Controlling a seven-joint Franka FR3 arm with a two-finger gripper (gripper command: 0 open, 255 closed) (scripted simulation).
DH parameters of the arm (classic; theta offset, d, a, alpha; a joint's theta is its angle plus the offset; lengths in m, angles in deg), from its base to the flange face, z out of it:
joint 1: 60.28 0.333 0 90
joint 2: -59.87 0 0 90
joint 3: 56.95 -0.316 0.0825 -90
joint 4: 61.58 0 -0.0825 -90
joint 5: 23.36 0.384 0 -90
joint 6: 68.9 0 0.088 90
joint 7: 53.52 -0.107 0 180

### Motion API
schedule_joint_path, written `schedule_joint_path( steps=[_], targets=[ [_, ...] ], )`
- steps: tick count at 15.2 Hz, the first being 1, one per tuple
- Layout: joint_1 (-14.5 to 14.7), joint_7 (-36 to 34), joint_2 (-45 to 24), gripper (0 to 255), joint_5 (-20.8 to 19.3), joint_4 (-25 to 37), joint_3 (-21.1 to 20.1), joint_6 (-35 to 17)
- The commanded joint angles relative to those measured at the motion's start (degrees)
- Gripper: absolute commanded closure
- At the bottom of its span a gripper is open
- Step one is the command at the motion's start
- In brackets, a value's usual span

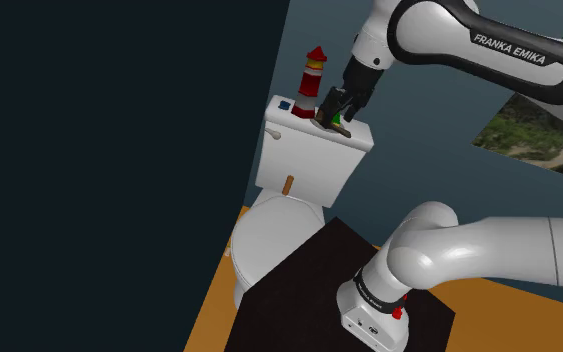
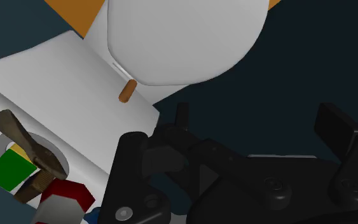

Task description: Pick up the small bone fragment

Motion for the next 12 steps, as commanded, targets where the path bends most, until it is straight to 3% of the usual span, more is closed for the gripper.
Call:
schedule_joint_path(
  steps=[1,12],
  targets=[
    [0.0,0.0,0.0,0,0.0,0.0,0.0,0.0],
    [-1.2,21.9,-7.5,0,-9.5,-1.2,15.6,-10.1]
  ],
)
